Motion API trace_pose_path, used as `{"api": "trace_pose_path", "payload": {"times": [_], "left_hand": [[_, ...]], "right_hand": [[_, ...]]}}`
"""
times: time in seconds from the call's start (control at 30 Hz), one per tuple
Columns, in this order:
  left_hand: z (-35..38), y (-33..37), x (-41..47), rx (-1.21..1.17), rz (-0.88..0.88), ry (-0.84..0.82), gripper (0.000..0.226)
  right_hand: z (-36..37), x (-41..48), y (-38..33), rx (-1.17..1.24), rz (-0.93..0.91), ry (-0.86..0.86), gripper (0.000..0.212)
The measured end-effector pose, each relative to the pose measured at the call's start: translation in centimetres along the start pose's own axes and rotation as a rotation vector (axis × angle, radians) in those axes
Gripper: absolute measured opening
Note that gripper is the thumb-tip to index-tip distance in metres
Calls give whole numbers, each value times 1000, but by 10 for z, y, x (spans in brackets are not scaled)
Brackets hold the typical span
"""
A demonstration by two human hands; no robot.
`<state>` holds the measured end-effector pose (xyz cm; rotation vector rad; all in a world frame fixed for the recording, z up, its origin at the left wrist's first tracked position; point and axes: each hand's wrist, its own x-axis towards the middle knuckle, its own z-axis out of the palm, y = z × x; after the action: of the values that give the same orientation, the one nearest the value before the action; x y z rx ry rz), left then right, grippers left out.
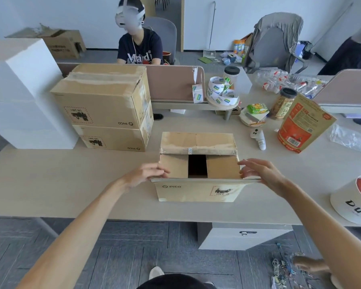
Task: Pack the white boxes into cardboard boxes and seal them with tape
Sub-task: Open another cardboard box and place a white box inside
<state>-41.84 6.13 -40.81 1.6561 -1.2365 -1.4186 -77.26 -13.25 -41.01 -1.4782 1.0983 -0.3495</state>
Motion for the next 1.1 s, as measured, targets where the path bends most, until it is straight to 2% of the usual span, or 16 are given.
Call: {"api": "trace_pose_path", "payload": {"times": [0.13,0.27,0.4,0.57,0.7,0.83,0.97,1.0,1.1], "left_hand": [[8,2,2,190,-69,-95,31],[21,-3,6,316,-105,-29,27],[42,-12,3,549,-119,63,40],[71,-28,-4,724,-22,204,47],[85,-39,-2,809,137,299,39],[92,-43,10,844,214,324,40],[92,-37,33,855,128,322,47],[91,-35,41,846,103,322,49],[85,-29,64,850,109,327,54]], "right_hand": [[9,-3,-4,-185,-4,-117,23],[22,-5,8,-503,-129,-119,19],[33,-14,27,-620,-141,-96,28],[39,-21,56,-745,-341,-8,34],[40,-21,69,-850,-502,59,35],[46,-16,68,-962,-503,86,39],[50,-4,68,-1036,-418,48,67],[50,1,67,-1043,-384,34,68],[49,22,56,-1059,-334,13,53]]}}
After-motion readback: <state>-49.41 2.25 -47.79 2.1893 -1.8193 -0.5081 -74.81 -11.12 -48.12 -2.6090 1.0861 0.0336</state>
